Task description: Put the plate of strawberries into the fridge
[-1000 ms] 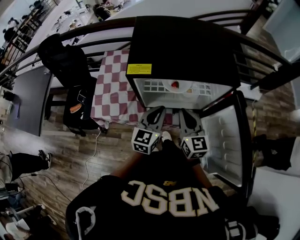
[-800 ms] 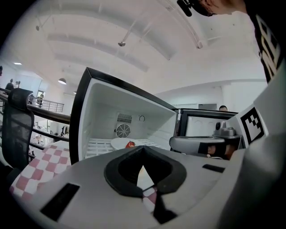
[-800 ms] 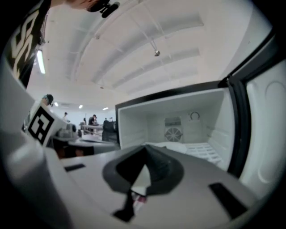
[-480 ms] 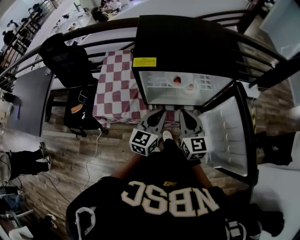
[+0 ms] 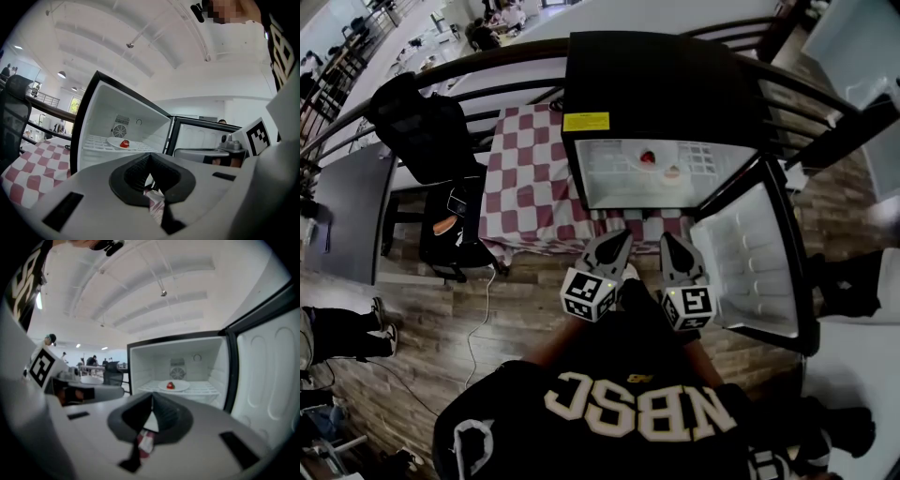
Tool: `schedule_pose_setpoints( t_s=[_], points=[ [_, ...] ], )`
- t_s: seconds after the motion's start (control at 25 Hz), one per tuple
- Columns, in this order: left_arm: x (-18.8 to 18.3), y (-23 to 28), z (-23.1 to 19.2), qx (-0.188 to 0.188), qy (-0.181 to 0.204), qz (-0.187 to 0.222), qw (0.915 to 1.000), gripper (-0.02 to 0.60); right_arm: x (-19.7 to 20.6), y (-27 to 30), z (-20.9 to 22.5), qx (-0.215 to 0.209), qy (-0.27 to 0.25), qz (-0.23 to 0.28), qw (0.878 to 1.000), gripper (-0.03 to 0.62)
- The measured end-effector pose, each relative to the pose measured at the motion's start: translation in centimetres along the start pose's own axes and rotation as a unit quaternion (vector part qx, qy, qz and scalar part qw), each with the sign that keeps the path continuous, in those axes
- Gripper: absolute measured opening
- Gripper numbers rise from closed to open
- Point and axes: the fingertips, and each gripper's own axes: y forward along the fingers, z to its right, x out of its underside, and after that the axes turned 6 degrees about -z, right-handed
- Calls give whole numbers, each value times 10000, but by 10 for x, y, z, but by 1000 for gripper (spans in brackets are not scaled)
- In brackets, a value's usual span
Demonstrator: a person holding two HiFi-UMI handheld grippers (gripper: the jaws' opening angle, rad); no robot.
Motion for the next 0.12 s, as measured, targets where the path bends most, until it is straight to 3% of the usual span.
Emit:
schedule_pose_setpoints(
  t_s=[0.12],
  points=[
    [10,-8,5,41,-82,-65,9999,17,15,-10,-9,46,-41,-161,9999,21]
  ],
)
